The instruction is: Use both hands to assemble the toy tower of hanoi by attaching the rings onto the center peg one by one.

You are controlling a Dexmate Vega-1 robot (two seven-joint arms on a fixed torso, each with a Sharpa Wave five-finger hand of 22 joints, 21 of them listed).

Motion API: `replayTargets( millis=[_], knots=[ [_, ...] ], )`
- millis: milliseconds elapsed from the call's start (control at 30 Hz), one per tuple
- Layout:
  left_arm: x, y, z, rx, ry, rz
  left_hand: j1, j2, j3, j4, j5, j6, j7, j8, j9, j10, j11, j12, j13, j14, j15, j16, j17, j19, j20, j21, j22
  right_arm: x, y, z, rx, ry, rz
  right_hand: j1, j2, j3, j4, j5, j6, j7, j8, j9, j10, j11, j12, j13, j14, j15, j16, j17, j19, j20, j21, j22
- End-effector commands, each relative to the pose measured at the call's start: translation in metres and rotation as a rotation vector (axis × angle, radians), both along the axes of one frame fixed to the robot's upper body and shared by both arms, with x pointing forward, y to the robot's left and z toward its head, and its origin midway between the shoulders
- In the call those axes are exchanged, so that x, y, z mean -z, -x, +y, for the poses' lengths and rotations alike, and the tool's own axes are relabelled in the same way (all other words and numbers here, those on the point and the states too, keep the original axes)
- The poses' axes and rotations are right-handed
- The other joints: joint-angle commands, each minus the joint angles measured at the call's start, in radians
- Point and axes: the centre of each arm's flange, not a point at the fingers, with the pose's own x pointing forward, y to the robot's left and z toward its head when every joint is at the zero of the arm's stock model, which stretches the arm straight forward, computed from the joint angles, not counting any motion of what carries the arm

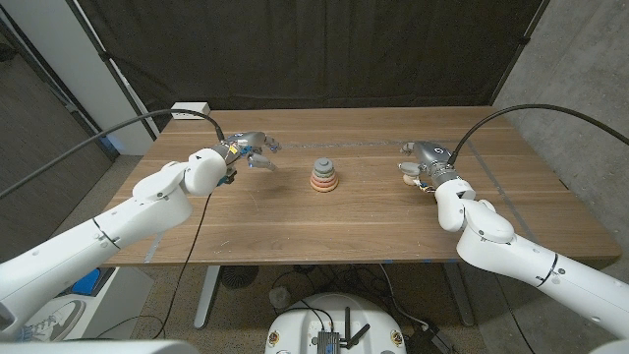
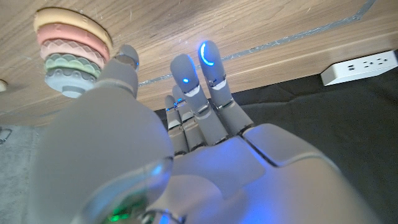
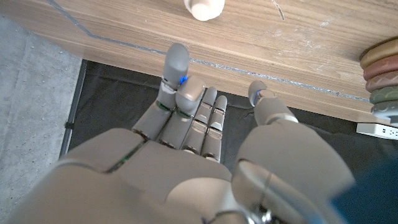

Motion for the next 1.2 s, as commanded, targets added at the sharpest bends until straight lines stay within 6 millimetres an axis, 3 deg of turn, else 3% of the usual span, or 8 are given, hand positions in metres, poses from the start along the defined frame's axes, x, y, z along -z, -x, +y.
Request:
replayTargets(
  millis=[33,700,1200],
  knots=[
    [0.021,0.012,0.021,-0.084,0.111,-0.046,0.001,0.01,0.004,-0.002,0.005,0.018,-0.002,0.005,0.0,0.018,-0.007,0.006,0.005,0.007,-0.028,0.009,0.002,0.012,-0.131,0.007,0.0,0.0,-0.003,0.0,-0.006,-0.006,0.003,0.004,0.006,0.004,-0.004,0.005,0.0,0.005,0.002,0.003,-0.004,0.002,0.001,0.002,0.009,-0.059,0.006,0.004,0.006,-0.092,0.001,0.004],
    [0.055,0.02,0.034,-0.189,0.252,-0.119,0.004,0.019,0.011,-0.002,0.013,0.045,-0.009,0.003,0.0,0.053,-0.017,0.007,0.003,0.01,-0.028,0.022,0.021,0.012,-0.131,0.005,-0.002,-0.002,-0.002,-0.002,-0.01,-0.009,0.007,0.004,0.005,0.006,-0.005,0.006,-0.003,0.008,-0.001,0.002,-0.006,0.002,0.002,0.003,0.0,-0.059,0.0,-0.001,0.003,-0.092,0.0,0.003],
    [0.057,0.022,0.031,-0.202,0.249,-0.125,0.002,0.024,0.015,-0.002,0.016,0.056,-0.011,-0.001,0.001,0.064,-0.018,0.004,0.007,0.006,-0.028,0.022,0.021,0.008,-0.131,0.003,-0.003,-0.001,0.002,-0.003,-0.003,-0.009,0.006,0.004,0.004,0.007,-0.005,0.006,-0.005,0.008,-0.002,0.002,-0.006,0.002,0.002,0.002,-0.001,-0.059,0.0,-0.001,0.002,-0.092,-0.001,0.003]
  ],
)
